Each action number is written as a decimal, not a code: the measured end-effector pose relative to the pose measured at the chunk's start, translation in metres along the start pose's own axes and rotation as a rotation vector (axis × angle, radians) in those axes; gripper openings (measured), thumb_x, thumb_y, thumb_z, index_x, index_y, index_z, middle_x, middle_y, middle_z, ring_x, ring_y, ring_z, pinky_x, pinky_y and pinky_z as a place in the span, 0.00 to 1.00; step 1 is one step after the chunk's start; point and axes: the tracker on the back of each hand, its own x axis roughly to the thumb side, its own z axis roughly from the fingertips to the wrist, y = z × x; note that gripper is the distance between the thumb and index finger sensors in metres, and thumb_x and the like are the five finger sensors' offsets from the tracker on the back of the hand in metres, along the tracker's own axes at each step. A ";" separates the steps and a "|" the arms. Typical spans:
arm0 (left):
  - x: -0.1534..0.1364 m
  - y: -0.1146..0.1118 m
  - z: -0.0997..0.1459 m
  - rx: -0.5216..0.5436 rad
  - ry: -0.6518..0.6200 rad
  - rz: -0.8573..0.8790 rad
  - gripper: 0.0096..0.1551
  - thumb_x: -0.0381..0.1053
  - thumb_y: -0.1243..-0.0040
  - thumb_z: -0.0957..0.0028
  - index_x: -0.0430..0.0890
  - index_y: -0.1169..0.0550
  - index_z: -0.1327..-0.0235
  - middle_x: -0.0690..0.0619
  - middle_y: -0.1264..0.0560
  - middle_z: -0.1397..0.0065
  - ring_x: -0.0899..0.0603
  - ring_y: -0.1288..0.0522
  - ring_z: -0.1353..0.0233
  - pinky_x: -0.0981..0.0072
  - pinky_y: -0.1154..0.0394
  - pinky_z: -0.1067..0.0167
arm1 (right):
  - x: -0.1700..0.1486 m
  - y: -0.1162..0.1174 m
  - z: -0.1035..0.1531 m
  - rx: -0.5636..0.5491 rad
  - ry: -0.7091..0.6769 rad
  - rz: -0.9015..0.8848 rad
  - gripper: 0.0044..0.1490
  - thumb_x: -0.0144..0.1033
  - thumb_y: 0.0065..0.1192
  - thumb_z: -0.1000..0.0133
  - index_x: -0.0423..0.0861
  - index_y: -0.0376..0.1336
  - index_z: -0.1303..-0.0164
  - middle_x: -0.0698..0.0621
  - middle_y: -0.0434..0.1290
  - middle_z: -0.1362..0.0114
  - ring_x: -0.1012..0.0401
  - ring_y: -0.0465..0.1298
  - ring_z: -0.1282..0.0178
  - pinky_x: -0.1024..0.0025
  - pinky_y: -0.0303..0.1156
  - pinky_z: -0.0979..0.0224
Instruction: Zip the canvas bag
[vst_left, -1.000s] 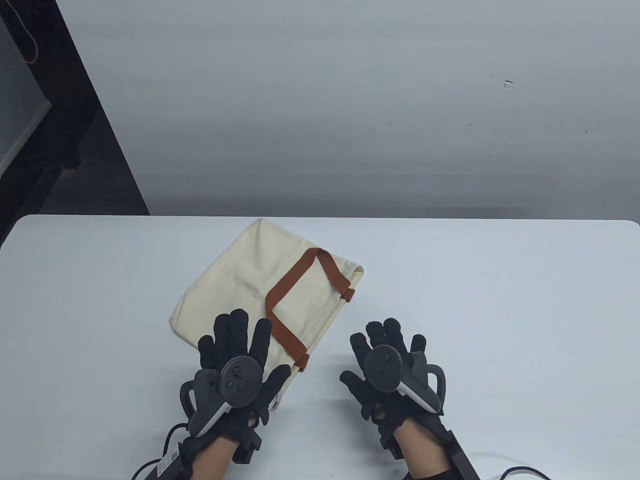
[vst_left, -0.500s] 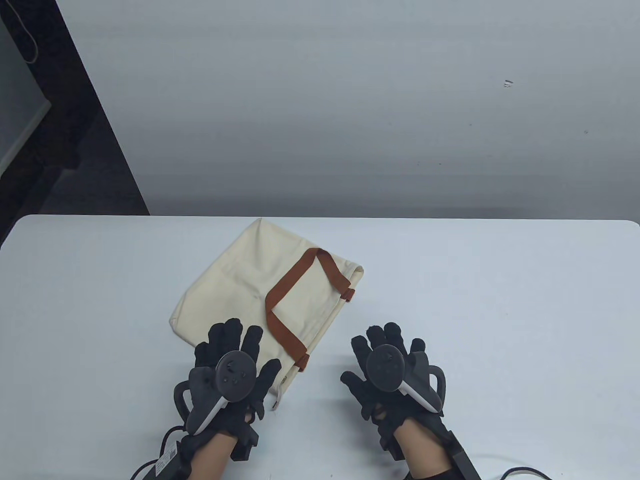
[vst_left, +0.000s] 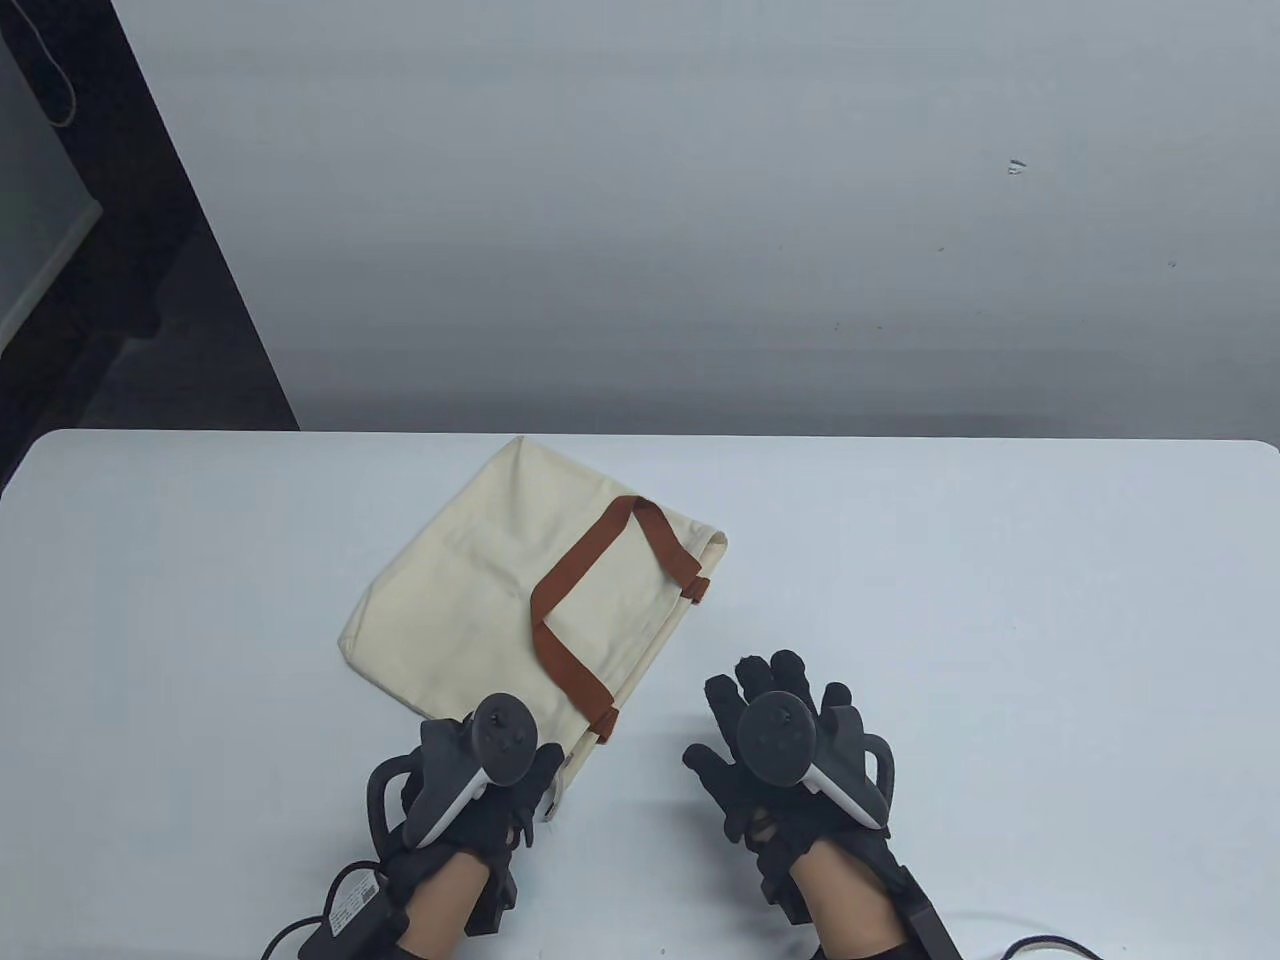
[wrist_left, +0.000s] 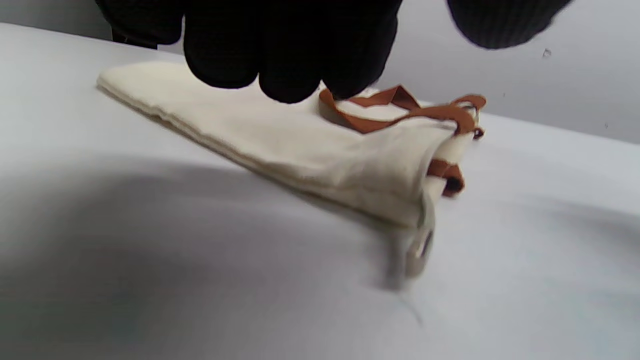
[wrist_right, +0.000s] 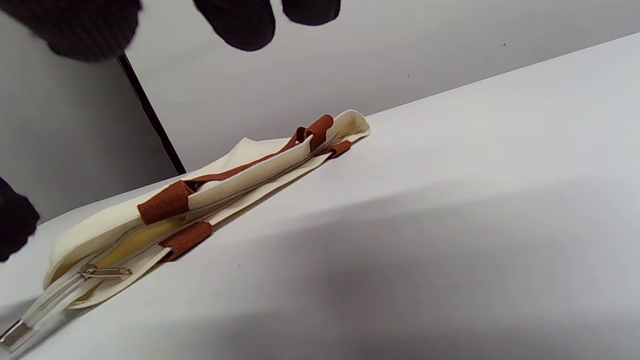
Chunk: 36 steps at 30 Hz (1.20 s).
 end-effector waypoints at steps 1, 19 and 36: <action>0.002 -0.006 -0.003 -0.044 0.005 -0.022 0.32 0.70 0.45 0.61 0.57 0.19 0.49 0.53 0.20 0.38 0.39 0.22 0.34 0.41 0.30 0.35 | 0.000 0.000 0.000 0.004 0.000 -0.002 0.47 0.64 0.51 0.54 0.58 0.46 0.27 0.51 0.40 0.18 0.50 0.34 0.16 0.34 0.27 0.27; 0.044 -0.043 -0.006 -0.006 0.106 -0.408 0.28 0.70 0.40 0.64 0.52 0.13 0.65 0.51 0.14 0.56 0.39 0.15 0.51 0.42 0.24 0.45 | 0.005 0.005 -0.001 0.055 -0.013 -0.008 0.47 0.64 0.51 0.54 0.57 0.47 0.27 0.51 0.41 0.18 0.50 0.34 0.16 0.35 0.28 0.27; 0.030 -0.021 0.002 -0.155 -0.228 0.087 0.19 0.60 0.37 0.61 0.56 0.15 0.60 0.53 0.16 0.56 0.43 0.18 0.59 0.49 0.24 0.54 | 0.037 0.029 -0.011 0.126 -0.175 -0.127 0.33 0.51 0.62 0.54 0.52 0.63 0.38 0.48 0.73 0.43 0.48 0.74 0.47 0.47 0.66 0.42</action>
